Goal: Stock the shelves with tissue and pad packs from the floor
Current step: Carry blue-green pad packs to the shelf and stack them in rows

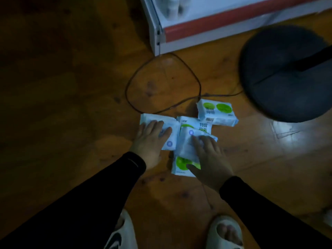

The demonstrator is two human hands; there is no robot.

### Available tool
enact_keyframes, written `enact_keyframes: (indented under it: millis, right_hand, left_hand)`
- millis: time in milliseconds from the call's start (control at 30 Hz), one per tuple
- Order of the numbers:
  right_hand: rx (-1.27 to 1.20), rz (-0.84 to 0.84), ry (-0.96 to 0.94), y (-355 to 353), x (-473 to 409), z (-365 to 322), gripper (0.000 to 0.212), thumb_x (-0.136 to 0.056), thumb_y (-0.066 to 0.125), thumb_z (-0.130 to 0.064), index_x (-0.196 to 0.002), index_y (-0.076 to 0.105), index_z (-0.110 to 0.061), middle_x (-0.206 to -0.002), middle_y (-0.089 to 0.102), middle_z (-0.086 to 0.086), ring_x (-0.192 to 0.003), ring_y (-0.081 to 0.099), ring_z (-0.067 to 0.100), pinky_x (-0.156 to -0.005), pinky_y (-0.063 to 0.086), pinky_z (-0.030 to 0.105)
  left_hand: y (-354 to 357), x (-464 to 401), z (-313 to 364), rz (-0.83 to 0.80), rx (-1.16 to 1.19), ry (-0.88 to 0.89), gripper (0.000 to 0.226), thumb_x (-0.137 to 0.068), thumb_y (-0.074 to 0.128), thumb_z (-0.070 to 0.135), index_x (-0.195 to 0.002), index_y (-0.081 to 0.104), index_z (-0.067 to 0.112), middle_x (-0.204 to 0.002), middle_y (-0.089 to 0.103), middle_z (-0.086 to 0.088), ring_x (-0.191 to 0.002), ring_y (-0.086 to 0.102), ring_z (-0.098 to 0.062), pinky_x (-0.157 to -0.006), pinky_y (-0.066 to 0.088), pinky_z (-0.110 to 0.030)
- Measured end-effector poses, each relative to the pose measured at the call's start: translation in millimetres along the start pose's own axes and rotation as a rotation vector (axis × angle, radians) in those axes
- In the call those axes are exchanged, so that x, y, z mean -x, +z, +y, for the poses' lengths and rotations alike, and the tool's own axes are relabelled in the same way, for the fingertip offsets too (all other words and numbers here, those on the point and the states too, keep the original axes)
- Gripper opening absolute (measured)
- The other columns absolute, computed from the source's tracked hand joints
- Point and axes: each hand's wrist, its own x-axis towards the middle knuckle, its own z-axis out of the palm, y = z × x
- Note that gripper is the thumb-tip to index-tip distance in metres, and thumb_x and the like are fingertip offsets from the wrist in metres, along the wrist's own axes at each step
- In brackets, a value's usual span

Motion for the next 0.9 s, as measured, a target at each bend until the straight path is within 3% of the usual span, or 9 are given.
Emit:
enact_keyframes:
  millis: [167,300,400,533,633,733,833,900]
  right_hand:
    - [-0.041,0.004,-0.013,5.9,-23.4,15.4,0.088,-0.079,0.069,-0.025,-0.150,0.019,-0.017,-0.142,0.034,0.016,-0.130,0.031,0.038,-0.098,0.042,0.054]
    - [-0.055,-0.045,0.034,-40.6,-20.7,13.3,0.071,-0.088,0.056,-0.020,-0.150,0.021,-0.021,-0.140,0.025,0.012,-0.125,0.035,0.035,-0.094,0.046,0.044]
    - [-0.056,-0.035,-0.007,-100.6,-4.5,-3.2,0.062,-0.086,0.054,-0.015,-0.144,0.034,-0.015,-0.129,0.034,0.013,-0.118,0.042,0.036,-0.091,0.049,0.045]
    - [-0.010,0.027,-0.147,-221.1,18.4,-46.5,0.068,-0.066,0.072,-0.009,-0.130,0.049,-0.011,-0.114,0.054,0.013,-0.098,0.057,0.036,-0.069,0.056,0.044]
    - [-0.018,0.087,-0.229,-341.6,38.7,-101.5,0.070,-0.056,0.078,-0.013,-0.120,0.051,-0.010,-0.103,0.062,0.011,-0.085,0.063,0.034,-0.061,0.055,0.038]
    - [-0.049,0.149,-0.347,-461.5,59.6,-170.5,0.055,-0.066,0.074,-0.018,-0.116,0.049,-0.013,-0.101,0.060,0.012,-0.081,0.063,0.036,-0.056,0.053,0.038]
    - [-0.053,0.241,-0.505,-571.5,85.6,-246.0,0.041,-0.079,0.055,-0.032,-0.116,0.054,-0.014,-0.110,0.052,0.010,-0.087,0.060,0.034,-0.063,0.052,0.037]
    - [-0.046,0.298,-0.598,-634.7,109.3,-298.7,0.040,-0.081,0.058,-0.031,-0.115,0.058,-0.011,-0.106,0.051,0.011,-0.084,0.060,0.034,-0.066,0.049,0.034]
  left_hand:
    - [10.1,-23.2,1.1,0.110,-0.049,-0.051,0.063,-0.095,0.038,0.017,-0.151,0.011,0.024,-0.153,0.016,-0.009,-0.140,0.015,-0.032,-0.112,0.014,-0.050]
    - [-31.3,-17.0,-4.6,0.035,0.052,-0.031,0.051,-0.094,0.035,0.009,-0.143,0.029,0.021,-0.138,0.033,-0.009,-0.122,0.037,-0.030,-0.095,0.036,-0.042]
    - [-78.8,15.7,-19.7,-0.006,0.145,-0.001,0.049,-0.093,0.042,0.010,-0.141,0.035,0.020,-0.127,0.040,-0.008,-0.108,0.046,-0.031,-0.085,0.044,-0.042]
    - [-191.5,91.3,-54.6,0.031,0.247,-0.092,0.051,-0.094,0.047,0.020,-0.143,0.032,0.022,-0.129,0.047,-0.007,-0.108,0.052,-0.028,-0.085,0.045,-0.037]
    - [-304.1,170.1,-89.7,0.115,0.354,-0.186,0.043,-0.094,0.053,0.027,-0.133,0.037,0.020,-0.125,0.052,-0.005,-0.105,0.055,-0.025,-0.078,0.041,-0.032]
    - [-409.4,268.4,-124.8,0.228,0.441,-0.268,0.042,-0.089,0.060,0.033,-0.126,0.044,0.022,-0.119,0.049,-0.001,-0.102,0.055,-0.022,-0.081,0.045,-0.034]
    - [-502.6,377.5,-148.3,0.351,0.493,-0.347,0.035,-0.082,0.065,0.034,-0.113,0.052,0.024,-0.105,0.048,0.003,-0.096,0.056,-0.021,-0.082,0.046,-0.038]
    - [-555.3,456.9,-154.9,0.421,0.499,-0.408,0.037,-0.079,0.065,0.036,-0.112,0.054,0.026,-0.101,0.054,0.004,-0.094,0.057,-0.018,-0.082,0.046,-0.036]
